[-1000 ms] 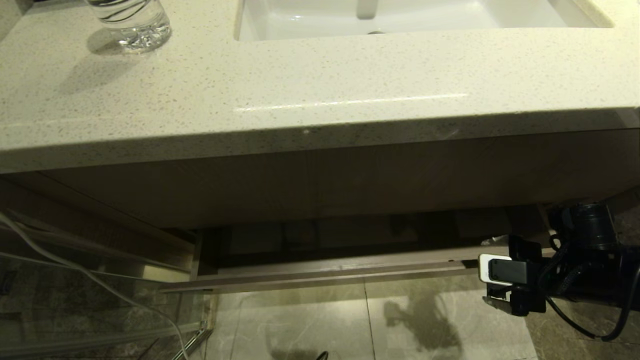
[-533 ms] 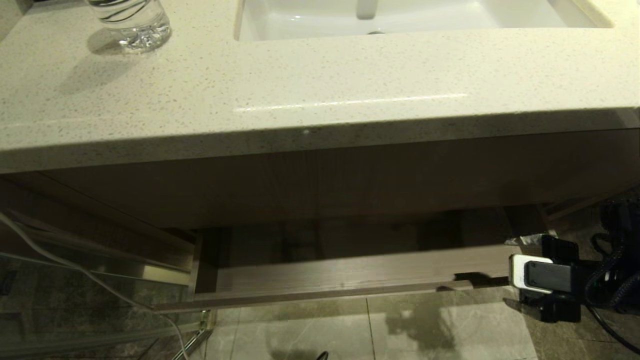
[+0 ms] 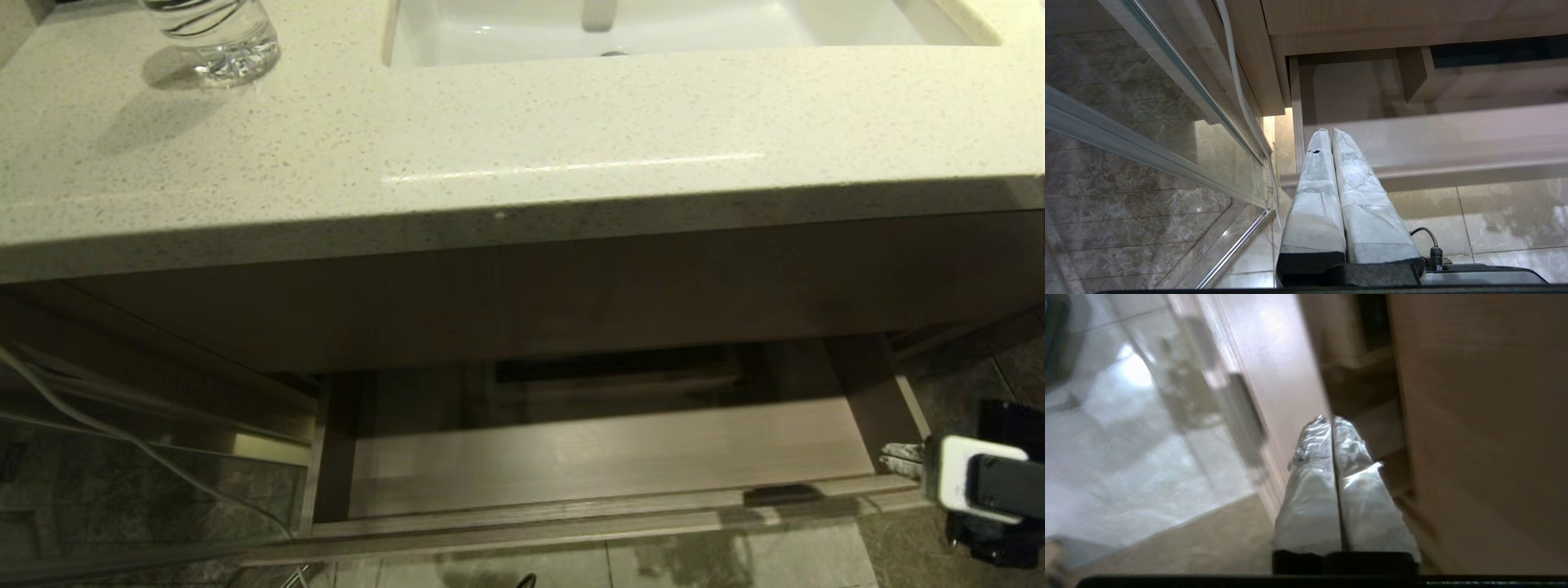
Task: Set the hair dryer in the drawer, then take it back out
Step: Pull open the drawer, then pick up the hairdryer
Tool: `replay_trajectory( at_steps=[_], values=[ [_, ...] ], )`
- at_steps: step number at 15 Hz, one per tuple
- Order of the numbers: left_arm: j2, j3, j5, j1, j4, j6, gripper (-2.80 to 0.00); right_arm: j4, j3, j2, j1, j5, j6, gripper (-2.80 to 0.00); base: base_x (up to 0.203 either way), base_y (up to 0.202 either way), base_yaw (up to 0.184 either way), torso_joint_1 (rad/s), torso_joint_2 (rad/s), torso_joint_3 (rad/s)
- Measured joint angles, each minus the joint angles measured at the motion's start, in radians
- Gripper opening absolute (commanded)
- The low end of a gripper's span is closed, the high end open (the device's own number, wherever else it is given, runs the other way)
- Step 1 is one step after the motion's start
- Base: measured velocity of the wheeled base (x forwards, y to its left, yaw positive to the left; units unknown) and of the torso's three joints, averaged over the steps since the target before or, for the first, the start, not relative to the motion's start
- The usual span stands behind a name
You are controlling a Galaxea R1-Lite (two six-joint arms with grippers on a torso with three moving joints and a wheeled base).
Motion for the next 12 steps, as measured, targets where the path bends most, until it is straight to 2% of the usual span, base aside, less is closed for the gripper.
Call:
replay_trajectory(
  at_steps=[6,10,12],
  values=[
    [0.0,0.0,-0.001,0.0,0.0,0.0,-2.8,0.324,-0.135,-0.366,-0.007,0.006,0.055,-2.8,0.0,0.0,0.0,0.0,0.0,0.0],
    [0.0,0.0,0.0,0.0,0.0,0.0,-2.8,0.551,-0.289,-0.604,-0.093,0.001,0.101,-2.8,0.0,0.0,0.0,0.0,0.0,0.0],
    [0.0,0.0,0.0,0.0,0.0,0.0,-2.8,0.573,-0.348,-0.672,-0.149,-0.004,0.143,-2.8,0.0,0.0,0.0,0.0,0.0,0.0]
  ],
)
